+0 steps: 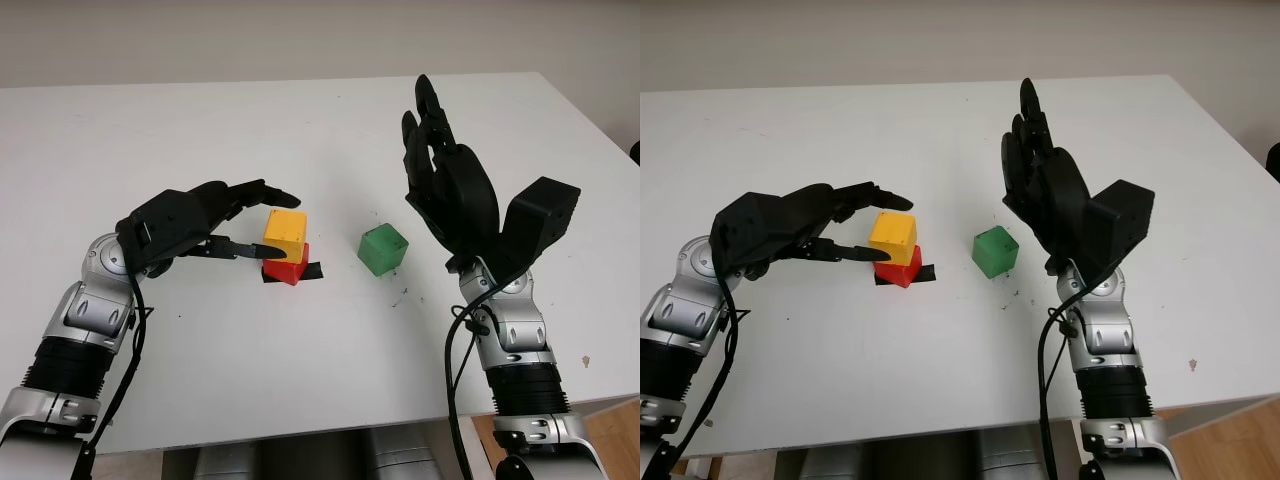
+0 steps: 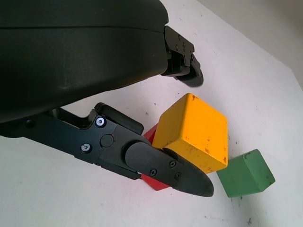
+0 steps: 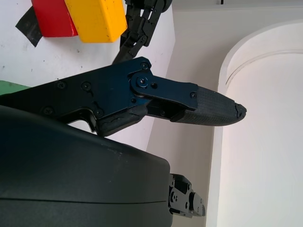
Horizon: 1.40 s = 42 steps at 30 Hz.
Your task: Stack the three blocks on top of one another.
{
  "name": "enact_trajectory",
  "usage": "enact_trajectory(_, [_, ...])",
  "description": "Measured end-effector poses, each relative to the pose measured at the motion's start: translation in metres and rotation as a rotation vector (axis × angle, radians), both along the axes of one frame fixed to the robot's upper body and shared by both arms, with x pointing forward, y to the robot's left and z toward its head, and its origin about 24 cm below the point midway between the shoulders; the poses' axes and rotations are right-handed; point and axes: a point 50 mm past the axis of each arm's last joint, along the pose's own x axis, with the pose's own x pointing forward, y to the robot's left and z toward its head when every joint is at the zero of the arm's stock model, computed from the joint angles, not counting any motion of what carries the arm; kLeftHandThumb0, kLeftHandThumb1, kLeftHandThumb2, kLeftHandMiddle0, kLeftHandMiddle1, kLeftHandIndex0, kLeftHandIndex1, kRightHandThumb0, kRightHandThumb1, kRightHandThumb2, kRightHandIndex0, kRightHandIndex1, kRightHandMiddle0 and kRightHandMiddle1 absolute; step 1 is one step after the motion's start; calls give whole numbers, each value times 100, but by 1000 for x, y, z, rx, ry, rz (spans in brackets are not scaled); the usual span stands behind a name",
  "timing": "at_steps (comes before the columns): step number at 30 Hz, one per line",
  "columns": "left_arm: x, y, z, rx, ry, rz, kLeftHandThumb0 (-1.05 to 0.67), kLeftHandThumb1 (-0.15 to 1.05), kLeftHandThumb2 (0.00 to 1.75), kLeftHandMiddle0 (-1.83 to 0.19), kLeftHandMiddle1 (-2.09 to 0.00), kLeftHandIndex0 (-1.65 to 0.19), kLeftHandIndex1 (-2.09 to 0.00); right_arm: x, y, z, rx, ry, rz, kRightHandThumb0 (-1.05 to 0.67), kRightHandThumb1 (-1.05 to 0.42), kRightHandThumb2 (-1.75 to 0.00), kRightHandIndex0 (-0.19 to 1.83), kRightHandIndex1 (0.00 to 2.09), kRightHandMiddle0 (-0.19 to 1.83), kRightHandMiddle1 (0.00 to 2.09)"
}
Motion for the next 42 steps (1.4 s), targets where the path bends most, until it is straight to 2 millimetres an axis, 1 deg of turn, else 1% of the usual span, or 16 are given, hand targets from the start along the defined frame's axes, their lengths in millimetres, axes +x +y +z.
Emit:
enact_trajectory(2, [0, 0, 1, 5, -1, -7, -83, 93, 5, 19, 0, 1, -3, 0, 0, 0, 0, 0, -1, -76, -105, -66, -19, 0, -19, 0])
enact_trajectory(6, [-2, -1, 3, 3, -8, -37, -84, 92, 5, 19, 0, 17, 0, 0, 0, 0, 0, 0, 0, -75, -105, -65, -19, 0, -19, 0])
enact_trajectory(9, [-4, -2, 5, -16, -12, -65, -84, 91, 5, 19, 0, 19, 0, 0, -1, 0, 1, -3, -1, -76, -105, -63, -19, 0, -19, 0])
enact_trajectory(11, [-7, 0, 7, -71, -12, -71, -91, 94, 6, 19, 0, 19, 0, 0, -1, 0, -3, -4, -2, -78, -105, -60, -19, 0, -19, 0])
enact_trajectory(12, [-8, 2, 9, -101, -17, -66, -94, 99, 17, 19, 0, 19, 0, 0, -2, 1, -8, -3, 0, -80, -105, -53, -19, 0, -19, 0])
enact_trajectory(13, [-11, 6, 10, -145, -37, -49, -91, 103, 38, 19, 0, 19, -1, 0, -4, 1, -20, 1, 5, -80, -105, -45, -19, 0, -19, 0])
enact_trajectory(14, [-14, 9, 12, -186, -63, -27, -90, 104, 47, 19, 0, 19, -2, 0, -7, 1, -34, 12, 8, -80, -105, -40, -19, 0, -19, 1])
enact_trajectory(17, [-23, 18, 19, -321, -157, 70, -90, 105, 60, 19, 0, 18, -3, 1, -20, 3, -57, 50, 24, -80, -105, -24, -18, 1, -16, 4])
enact_trajectory(20, [-30, 25, 25, -425, -252, 173, -90, 105, 61, 18, -3, 16, -4, 2, -29, 12, -118, 46, 39, -77, -104, -18, -13, 4, -12, 6])
enact_trajectory(22, [-35, 27, 27, -487, -299, 252, -90, 105, 59, 18, -3, 16, -5, 4, -35, 21, -198, 27, 41, -74, -103, -11, -7, 7, -9, 7])
enact_trajectory(25, [-42, 33, 23, -557, -304, 361, -86, 105, 58, 19, 0, 19, -2, 5, -47, 38, -358, 10, 49, -66, -98, -6, 0, 10, -1, 10])
enact_trajectory(29, [-48, 38, 17, -582, -287, 407, -78, 105, 62, 19, 0, 19, 0, 8, -53, 53, -557, -3, 59, -61, -91, -4, 16, 16, 9, 12])
enact_trajectory(32, [-52, 39, 11, -630, -275, 437, -78, 105, 61, 19, -1, 17, -2, 10, -56, 62, -733, 3, 75, -61, -87, -3, 20, 16, 12, 11])
enact_trajectory(36, [-55, 39, 6, -675, -269, 466, -77, 105, 62, 19, -1, 17, -3, 12, -55, 73, -939, -42, 98, -65, -82, -4, 26, 16, 27, 13])
enact_trajectory(39, [-56, 37, 4, -699, -277, 465, -76, 105, 62, 19, 0, 18, -3, 13, -50, 79, -1153, -91, 103, -65, -82, -5, 27, 14, 32, 12])
enact_trajectory(42, [-56, 35, 3, -719, -283, 468, -77, 105, 61, 19, 0, 19, -2, 12, -46, 80, -1302, -118, 117, -65, -81, -5, 31, 13, 37, 12])
